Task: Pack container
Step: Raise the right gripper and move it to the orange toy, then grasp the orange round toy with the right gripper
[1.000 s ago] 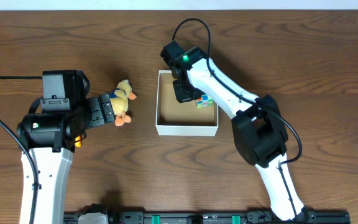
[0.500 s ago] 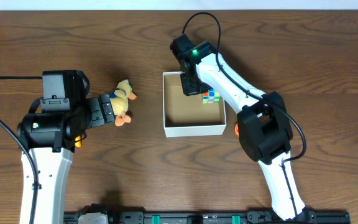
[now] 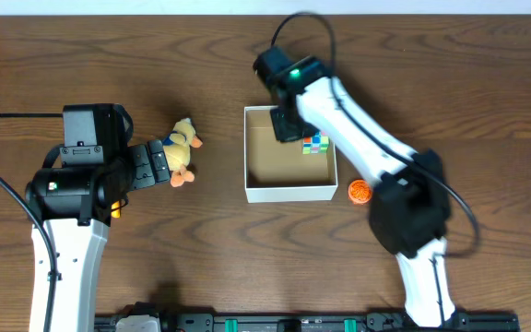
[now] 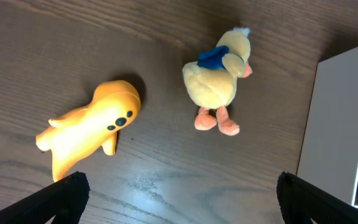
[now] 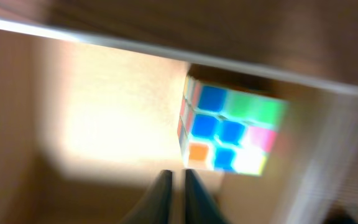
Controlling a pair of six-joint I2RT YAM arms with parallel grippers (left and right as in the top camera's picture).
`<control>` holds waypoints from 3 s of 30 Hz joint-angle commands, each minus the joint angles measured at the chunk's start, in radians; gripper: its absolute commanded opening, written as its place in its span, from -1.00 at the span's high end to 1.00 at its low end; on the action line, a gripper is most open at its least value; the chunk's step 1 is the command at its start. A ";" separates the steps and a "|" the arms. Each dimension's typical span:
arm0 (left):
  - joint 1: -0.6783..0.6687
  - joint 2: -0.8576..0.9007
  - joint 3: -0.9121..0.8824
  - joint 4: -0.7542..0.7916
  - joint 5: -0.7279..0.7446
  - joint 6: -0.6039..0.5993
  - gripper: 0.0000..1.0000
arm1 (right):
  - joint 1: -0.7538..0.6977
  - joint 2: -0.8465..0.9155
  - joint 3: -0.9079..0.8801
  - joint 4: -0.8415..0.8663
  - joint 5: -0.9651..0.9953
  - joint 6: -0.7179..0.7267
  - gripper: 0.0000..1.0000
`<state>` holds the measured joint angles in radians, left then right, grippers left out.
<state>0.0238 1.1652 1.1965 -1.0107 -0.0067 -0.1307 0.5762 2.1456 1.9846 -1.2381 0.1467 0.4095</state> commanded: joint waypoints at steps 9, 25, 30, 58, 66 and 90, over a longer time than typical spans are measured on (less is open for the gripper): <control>0.005 0.006 0.018 -0.002 -0.004 0.005 -0.96 | -0.251 -0.270 -0.007 -0.186 0.010 0.208 -0.58; 0.005 0.006 0.018 -0.003 -0.004 0.005 -0.96 | -0.230 -0.269 -0.544 0.040 -0.107 0.196 -0.56; 0.005 0.006 0.018 -0.003 -0.004 0.005 -0.96 | -0.219 -0.269 -0.665 0.144 -0.133 0.196 -0.56; 0.005 0.006 0.018 -0.006 -0.004 0.005 -0.96 | -0.220 -0.268 -0.876 0.363 -0.124 0.204 -0.57; 0.005 0.006 0.018 -0.006 -0.004 0.005 -0.96 | -0.220 -0.268 -0.884 0.378 -0.124 0.204 -0.21; 0.005 0.006 0.018 -0.006 -0.004 0.005 -0.96 | -0.219 -0.364 -0.709 0.251 0.006 0.203 0.63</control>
<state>0.0238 1.1660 1.1965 -1.0142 -0.0063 -0.1307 0.3511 1.8595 1.1812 -0.9634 0.0715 0.6033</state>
